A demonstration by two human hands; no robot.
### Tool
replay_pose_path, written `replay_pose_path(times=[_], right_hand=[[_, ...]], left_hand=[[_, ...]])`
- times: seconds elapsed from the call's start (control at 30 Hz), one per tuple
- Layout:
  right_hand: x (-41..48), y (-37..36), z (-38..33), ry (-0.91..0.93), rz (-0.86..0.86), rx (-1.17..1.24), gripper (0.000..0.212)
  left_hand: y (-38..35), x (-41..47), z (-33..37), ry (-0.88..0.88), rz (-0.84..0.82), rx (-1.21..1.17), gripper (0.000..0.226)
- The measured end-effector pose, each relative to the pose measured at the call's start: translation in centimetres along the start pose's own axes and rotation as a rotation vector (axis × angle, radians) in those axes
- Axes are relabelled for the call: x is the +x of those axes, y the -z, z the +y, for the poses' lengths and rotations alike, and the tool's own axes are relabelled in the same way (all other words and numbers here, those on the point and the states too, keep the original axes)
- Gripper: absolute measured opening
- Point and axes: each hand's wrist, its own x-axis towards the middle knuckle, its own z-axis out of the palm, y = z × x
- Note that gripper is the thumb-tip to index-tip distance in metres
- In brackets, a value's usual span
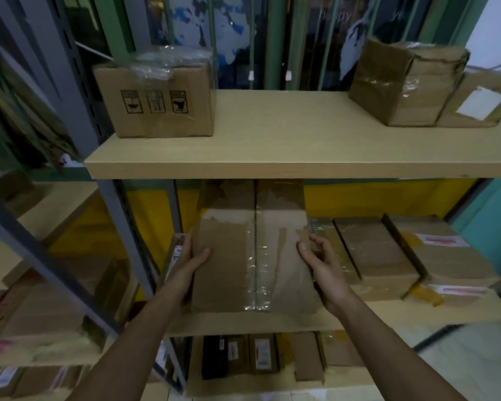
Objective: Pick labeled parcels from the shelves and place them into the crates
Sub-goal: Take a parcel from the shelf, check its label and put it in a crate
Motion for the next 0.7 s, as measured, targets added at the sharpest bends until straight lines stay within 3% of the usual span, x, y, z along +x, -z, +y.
replay_pose_path(times=[0.1, 0.27, 0.4, 0.5, 0.57, 0.63, 0.7], right_hand=[[-0.2, 1.0, 0.1, -0.067, -0.055, 0.082, 0.069], [-1.1, -0.2, 0.5, -0.067, -0.066, 0.177, 0.069], [-1.6, 0.2, 0.5, -0.073, 0.005, 0.198, 0.083], [-2.0, 0.5, 0.3, -0.086, 0.019, 0.281, 0.055], [-2.2, 0.3, -0.1, -0.114, 0.012, 0.334, 0.053], [-2.5, -0.6, -1.1, -0.089, 0.002, 0.281, 0.047], [-2.1, -1.0, -2.0, -0.006, 0.026, 0.171, 0.027]], left_hand=[[0.1, 0.3, -0.4, 0.036, -0.006, -0.043, 0.070], [-0.8, 0.3, -0.6, 0.042, -0.027, 0.010, 0.050], [-0.7, 0.2, -0.3, 0.002, -0.055, 0.255, 0.055], [-1.5, -0.1, -0.6, -0.222, 0.033, 0.585, 0.058], [-2.7, -0.4, -1.2, -0.315, -0.023, 0.760, 0.053], [-5.2, -2.1, -1.3, -0.222, -0.219, 0.701, 0.046], [-7.3, -4.0, -1.5, -0.084, -0.298, 0.553, 0.038]])
